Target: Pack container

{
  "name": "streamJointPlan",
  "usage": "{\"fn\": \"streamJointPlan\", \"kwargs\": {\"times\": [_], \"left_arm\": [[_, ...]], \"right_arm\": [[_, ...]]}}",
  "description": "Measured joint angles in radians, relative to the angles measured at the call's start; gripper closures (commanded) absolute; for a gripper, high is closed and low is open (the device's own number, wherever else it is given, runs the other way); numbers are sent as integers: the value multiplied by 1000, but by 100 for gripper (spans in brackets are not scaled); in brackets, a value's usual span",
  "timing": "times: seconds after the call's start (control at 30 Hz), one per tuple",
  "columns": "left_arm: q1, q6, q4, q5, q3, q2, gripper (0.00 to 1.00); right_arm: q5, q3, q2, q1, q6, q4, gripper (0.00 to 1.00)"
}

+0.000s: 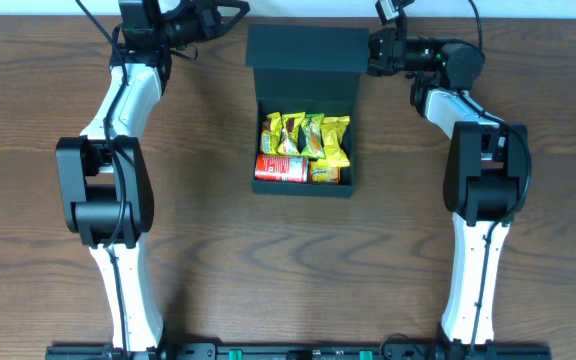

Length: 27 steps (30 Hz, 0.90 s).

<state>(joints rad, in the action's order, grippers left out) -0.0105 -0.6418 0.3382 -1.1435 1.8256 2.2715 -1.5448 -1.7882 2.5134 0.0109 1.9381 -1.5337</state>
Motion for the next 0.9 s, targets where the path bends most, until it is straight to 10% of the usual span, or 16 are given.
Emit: {"fn": "streamJointPlan", "kwargs": {"times": [0.37,0.53,0.9], "left_arm": [[-65,71,-72,-65,0,0,94],[-56,87,-73,-149,0,0,94],[-50,93,-71,-292,0,0,92]], "right_arm": [[-2,0,0,0,-1,0,40],[-1,0,0,0,9,0,8],[-1,0,0,-47,8,-1,1]]}}
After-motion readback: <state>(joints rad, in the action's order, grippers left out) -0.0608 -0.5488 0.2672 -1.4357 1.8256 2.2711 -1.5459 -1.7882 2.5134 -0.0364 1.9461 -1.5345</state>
